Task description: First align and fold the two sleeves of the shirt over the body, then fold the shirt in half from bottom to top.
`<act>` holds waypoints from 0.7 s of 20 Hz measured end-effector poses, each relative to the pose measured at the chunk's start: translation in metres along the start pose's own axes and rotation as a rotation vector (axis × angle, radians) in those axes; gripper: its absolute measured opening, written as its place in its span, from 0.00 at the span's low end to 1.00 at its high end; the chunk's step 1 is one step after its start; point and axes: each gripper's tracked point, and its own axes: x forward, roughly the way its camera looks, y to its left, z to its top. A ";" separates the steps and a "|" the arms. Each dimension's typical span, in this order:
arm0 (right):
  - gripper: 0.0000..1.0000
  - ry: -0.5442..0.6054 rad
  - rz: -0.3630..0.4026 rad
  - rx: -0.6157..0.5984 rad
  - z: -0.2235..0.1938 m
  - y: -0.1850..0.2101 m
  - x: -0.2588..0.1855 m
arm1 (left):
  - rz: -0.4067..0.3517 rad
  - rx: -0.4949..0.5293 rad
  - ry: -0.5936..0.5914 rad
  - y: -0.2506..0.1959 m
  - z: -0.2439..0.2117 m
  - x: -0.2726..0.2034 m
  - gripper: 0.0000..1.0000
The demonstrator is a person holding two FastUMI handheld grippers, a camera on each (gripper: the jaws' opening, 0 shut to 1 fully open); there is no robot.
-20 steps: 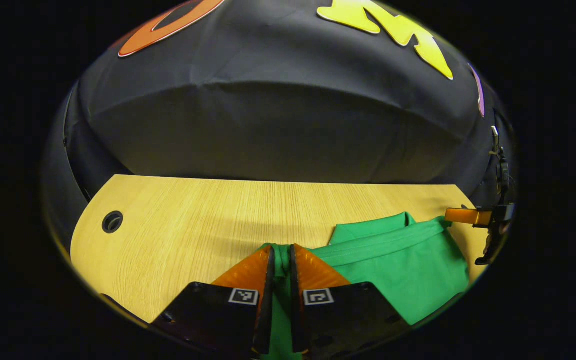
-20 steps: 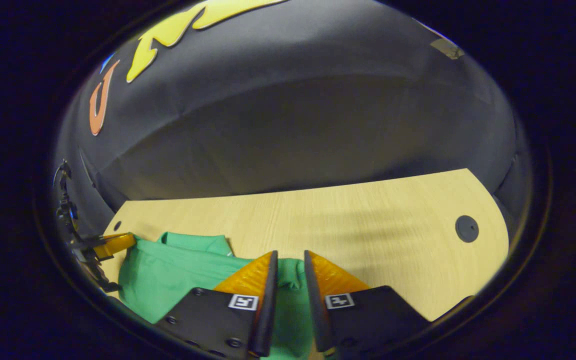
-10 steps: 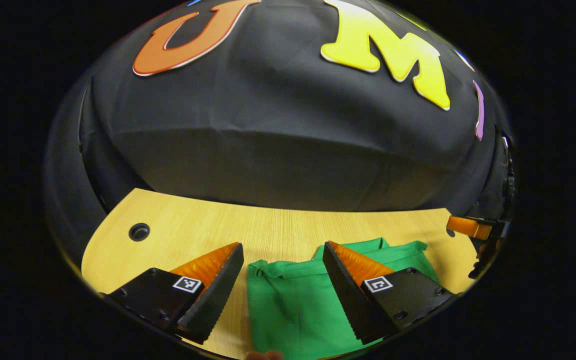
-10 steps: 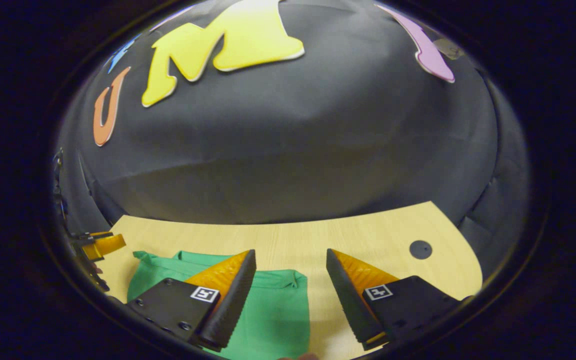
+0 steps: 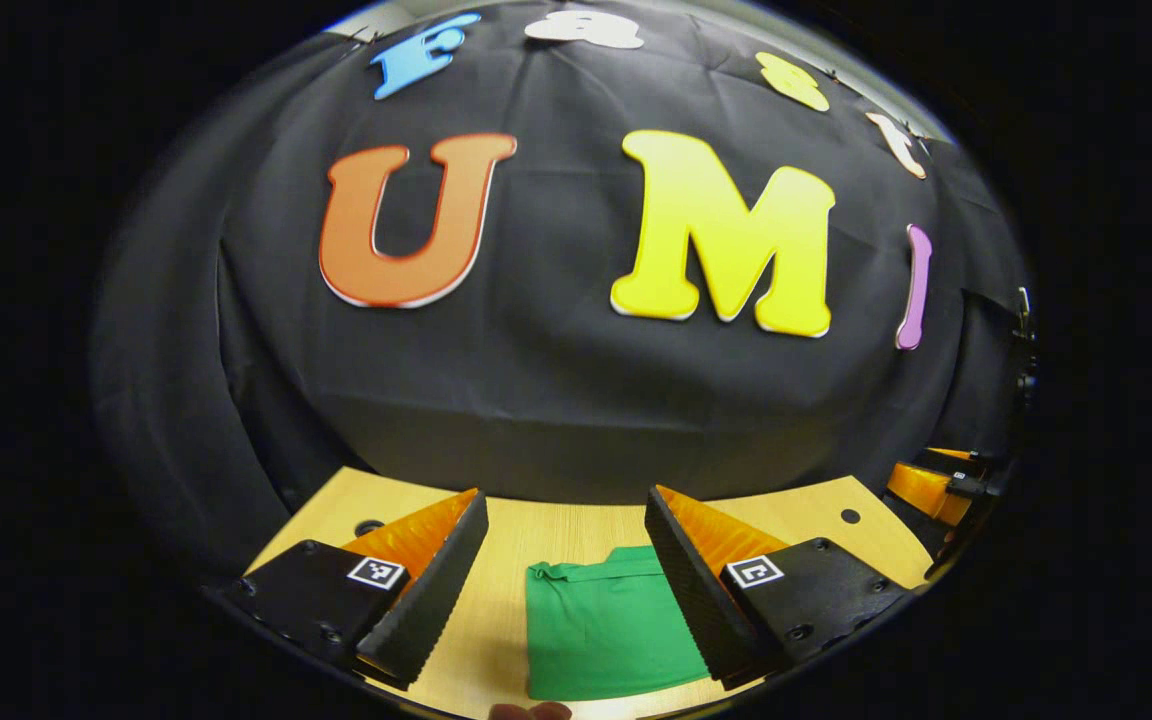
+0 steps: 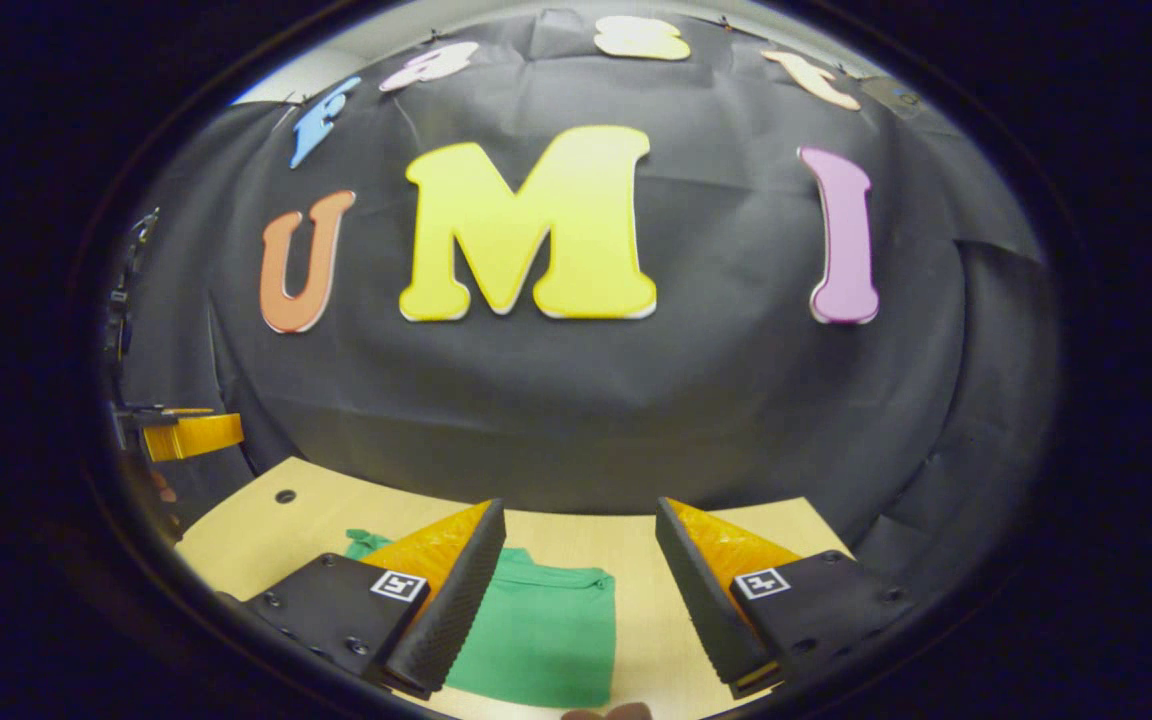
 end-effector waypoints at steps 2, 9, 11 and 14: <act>0.95 -0.060 -0.009 0.000 0.023 0.000 -0.041 | 0.003 0.008 -0.070 -0.006 0.029 -0.041 1.00; 0.92 -0.196 -0.050 0.025 0.060 0.011 -0.181 | 0.003 0.036 -0.255 -0.030 0.071 -0.174 0.92; 0.92 -0.214 -0.043 0.016 0.056 0.018 -0.212 | -0.002 0.049 -0.265 -0.043 0.063 -0.199 1.00; 0.95 -0.206 -0.036 0.011 0.037 0.025 -0.249 | 0.013 0.062 -0.265 -0.050 0.049 -0.235 0.92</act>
